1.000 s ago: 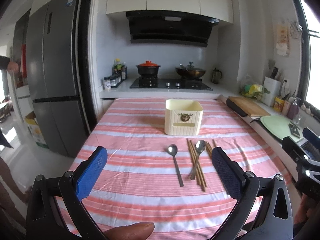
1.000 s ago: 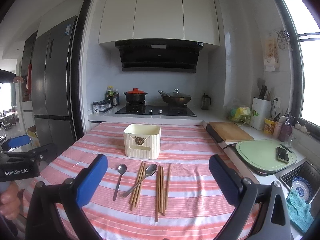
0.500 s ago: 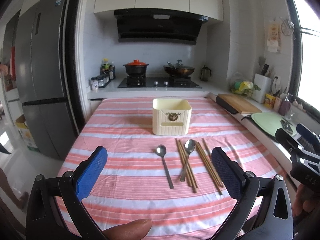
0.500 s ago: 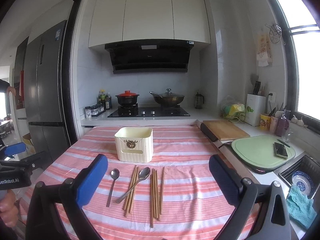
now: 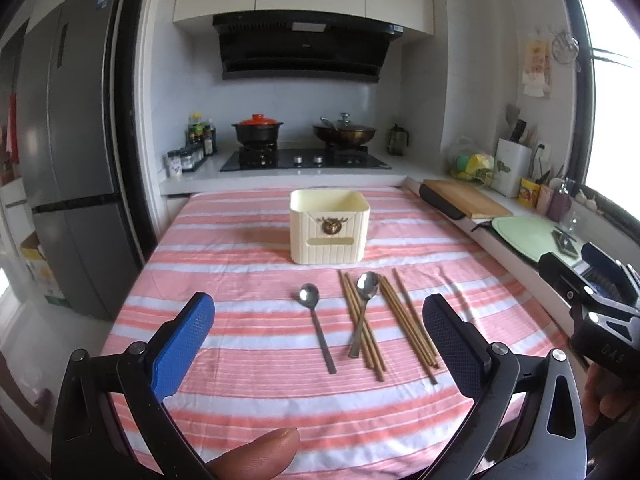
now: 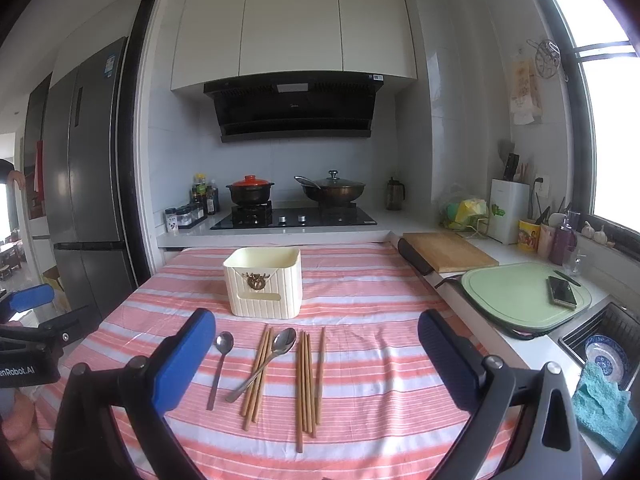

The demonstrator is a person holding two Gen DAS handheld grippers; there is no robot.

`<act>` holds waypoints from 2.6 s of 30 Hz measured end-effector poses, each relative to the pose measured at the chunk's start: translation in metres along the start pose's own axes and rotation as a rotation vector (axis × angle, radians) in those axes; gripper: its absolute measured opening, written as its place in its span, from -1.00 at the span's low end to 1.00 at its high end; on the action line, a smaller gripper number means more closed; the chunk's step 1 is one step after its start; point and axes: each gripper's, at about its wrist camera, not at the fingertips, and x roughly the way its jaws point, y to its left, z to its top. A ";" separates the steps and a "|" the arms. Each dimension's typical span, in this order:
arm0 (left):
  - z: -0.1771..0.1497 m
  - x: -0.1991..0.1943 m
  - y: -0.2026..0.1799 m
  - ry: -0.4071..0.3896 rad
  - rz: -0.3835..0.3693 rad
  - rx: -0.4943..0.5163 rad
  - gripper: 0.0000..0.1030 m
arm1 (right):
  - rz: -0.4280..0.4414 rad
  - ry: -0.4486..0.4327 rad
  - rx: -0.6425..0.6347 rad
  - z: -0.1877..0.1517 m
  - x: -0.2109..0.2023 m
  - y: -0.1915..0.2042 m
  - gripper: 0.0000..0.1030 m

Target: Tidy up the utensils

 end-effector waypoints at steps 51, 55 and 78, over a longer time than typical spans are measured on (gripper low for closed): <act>-0.002 0.008 0.017 0.031 0.042 -0.056 0.99 | 0.007 0.008 -0.015 -0.005 0.002 0.002 1.00; -0.005 0.012 0.020 0.055 0.043 -0.062 0.99 | 0.005 0.008 -0.016 -0.005 0.002 0.002 1.00; -0.018 0.084 0.046 0.220 0.078 -0.100 0.99 | -0.002 0.091 -0.060 -0.018 0.037 0.002 1.00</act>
